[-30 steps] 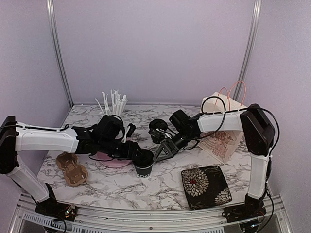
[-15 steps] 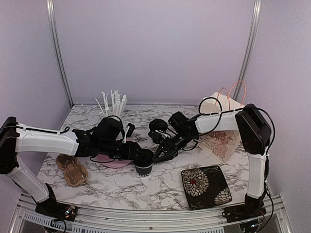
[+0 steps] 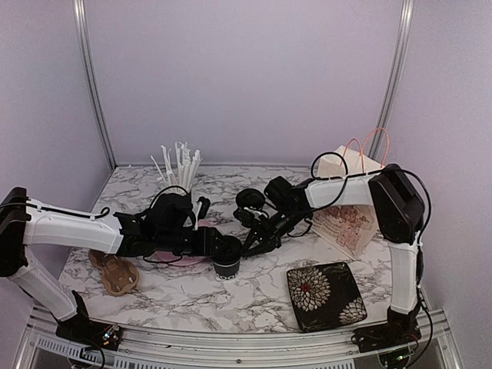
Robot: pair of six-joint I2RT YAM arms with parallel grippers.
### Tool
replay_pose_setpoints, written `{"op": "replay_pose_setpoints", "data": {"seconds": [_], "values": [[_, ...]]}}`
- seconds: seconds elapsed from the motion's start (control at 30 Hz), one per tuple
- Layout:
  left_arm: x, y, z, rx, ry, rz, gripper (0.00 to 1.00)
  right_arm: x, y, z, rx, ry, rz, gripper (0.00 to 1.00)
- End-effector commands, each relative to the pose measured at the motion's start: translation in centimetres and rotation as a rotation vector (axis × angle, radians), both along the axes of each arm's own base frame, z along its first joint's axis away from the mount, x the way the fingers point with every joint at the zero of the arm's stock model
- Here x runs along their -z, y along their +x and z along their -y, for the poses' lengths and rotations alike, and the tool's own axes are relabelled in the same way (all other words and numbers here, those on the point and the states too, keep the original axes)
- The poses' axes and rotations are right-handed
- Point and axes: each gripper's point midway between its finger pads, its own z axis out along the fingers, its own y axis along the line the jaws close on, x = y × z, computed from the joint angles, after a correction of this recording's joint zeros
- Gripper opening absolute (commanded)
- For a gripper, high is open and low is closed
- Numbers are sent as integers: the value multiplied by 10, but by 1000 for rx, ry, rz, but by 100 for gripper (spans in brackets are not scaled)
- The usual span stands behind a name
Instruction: Pack the takeout coffee
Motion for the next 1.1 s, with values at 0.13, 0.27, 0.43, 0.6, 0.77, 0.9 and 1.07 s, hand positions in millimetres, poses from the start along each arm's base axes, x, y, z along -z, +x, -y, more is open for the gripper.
{"op": "replay_pose_setpoints", "data": {"seconds": [0.13, 0.27, 0.43, 0.6, 0.77, 0.9, 1.07], "values": [[38, -36, -19, 49, 156, -119, 65, 0, 33, -11, -32, 50, 383, 32], [1, -24, -13, 24, 103, -48, 74, -26, 42, -7, -35, 74, 476, 40], [-33, -13, -11, 5, 69, 39, 83, -44, 38, -6, -50, 119, 496, 48], [-60, -5, -16, -26, 59, 97, 86, -47, 43, -1, -51, 74, 572, 54], [-74, 7, -33, -59, 127, 162, 87, -41, 30, 6, -73, 49, 598, 66], [-66, 19, -42, -61, 135, 126, 78, -35, 5, 6, -98, 65, 551, 64], [-56, 24, -31, 23, 93, 91, 70, -28, -18, -5, -130, 83, 467, 61]]}}
